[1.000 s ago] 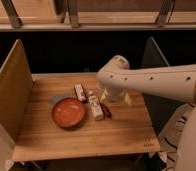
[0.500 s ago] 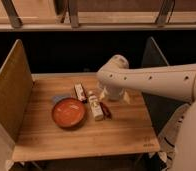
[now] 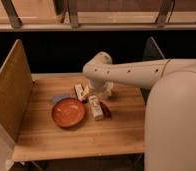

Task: Stand the bottle upright

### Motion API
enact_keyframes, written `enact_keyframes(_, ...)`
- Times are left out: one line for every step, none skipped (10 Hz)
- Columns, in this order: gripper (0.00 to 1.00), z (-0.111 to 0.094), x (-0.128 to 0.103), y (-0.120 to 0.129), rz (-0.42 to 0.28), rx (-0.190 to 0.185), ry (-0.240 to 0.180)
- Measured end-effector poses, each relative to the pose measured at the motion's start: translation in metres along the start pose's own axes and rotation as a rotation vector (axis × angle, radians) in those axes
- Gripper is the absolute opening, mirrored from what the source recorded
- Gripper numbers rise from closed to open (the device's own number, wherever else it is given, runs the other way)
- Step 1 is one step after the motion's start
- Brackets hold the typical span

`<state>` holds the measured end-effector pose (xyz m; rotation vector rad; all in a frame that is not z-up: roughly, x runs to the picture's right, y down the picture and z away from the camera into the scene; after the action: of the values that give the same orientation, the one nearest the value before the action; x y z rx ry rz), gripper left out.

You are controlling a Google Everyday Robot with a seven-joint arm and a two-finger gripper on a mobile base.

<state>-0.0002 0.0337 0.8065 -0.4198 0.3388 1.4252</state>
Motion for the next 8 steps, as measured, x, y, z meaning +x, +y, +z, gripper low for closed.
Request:
enact_keyframes(0.8,0.004,-0.004,0.002,-0.009,-0.005,0.003)
enact_keyframes(0.8,0.004,-0.004,0.001,-0.007,-0.004,0.004)
enact_keyframes(0.8,0.004,-0.004,0.0,-0.006,-0.003,0.004)
enact_keyframes(0.8,0.004,-0.004,0.001,-0.008,-0.004,0.003)
enact_keyframes(0.8,0.004,-0.004,0.002,-0.007,-0.004,0.004)
enact_keyframes(0.8,0.009,-0.005,0.003,-0.013,-0.009,0.01)
enact_keyframes(0.8,0.015,-0.008,0.009,-0.033,-0.014,0.017)
enact_keyframes(0.8,0.022,-0.01,0.019,-0.057,-0.023,0.029)
